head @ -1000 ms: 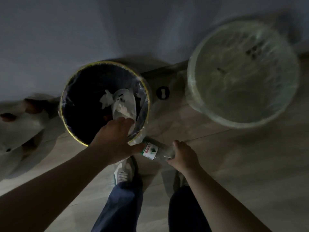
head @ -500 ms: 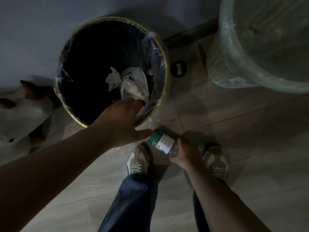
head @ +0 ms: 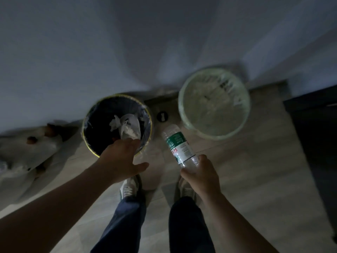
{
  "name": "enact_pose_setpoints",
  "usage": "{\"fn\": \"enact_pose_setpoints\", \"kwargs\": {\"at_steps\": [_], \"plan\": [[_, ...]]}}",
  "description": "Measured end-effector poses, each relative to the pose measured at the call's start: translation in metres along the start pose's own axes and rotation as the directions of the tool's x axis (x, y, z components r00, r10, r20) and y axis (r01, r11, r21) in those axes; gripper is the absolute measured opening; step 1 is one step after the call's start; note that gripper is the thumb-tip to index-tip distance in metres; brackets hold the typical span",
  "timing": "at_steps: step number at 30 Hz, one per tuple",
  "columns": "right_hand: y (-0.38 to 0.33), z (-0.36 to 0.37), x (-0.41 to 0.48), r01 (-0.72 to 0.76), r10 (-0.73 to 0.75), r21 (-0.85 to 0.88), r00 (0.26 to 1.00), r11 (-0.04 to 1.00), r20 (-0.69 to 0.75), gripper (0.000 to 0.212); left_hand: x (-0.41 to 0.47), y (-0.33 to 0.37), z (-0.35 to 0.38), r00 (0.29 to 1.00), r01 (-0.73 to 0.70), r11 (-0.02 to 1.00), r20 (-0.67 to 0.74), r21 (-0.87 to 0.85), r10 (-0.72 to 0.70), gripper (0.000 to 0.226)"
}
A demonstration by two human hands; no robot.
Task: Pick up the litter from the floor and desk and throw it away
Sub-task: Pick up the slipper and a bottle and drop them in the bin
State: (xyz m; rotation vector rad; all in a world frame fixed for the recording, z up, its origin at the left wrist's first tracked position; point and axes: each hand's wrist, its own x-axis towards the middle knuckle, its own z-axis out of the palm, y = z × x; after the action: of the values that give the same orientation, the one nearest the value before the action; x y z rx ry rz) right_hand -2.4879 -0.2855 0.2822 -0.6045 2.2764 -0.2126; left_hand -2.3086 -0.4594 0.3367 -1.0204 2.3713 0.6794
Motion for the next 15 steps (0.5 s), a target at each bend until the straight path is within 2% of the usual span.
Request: {"fn": "enact_pose_setpoints", "kwargs": {"at_steps": [4, 8, 11, 15], "plan": [[-0.026, -0.071, -0.015, 0.027, -0.021, 0.052, 0.993, 0.998, -0.115, 0.057, -0.021, 0.029, -0.046, 1.000, -0.022, 1.000, -0.010, -0.009, 0.022, 0.085], [-0.047, -0.128, -0.015, 0.033, 0.000, 0.119, 0.962, 0.992, -0.272, 0.071, -0.028, 0.049, -0.085, 0.999, -0.025, 0.999, 0.024, 0.023, 0.025, 0.071], [-0.058, -0.161, -0.021, 0.066, -0.020, 0.172, 0.967, 0.983, -0.255, 0.081, -0.035, 0.064, -0.119, 0.999, -0.036, 0.999, 0.016, 0.041, 0.036, 0.063], [-0.071, -0.199, -0.053, 0.127, -0.112, 0.053, 0.968, 0.990, -0.225, 0.069, -0.059, 0.083, -0.165, 0.999, -0.035, 0.997, -0.035, 0.070, 0.038, 0.055]]}}
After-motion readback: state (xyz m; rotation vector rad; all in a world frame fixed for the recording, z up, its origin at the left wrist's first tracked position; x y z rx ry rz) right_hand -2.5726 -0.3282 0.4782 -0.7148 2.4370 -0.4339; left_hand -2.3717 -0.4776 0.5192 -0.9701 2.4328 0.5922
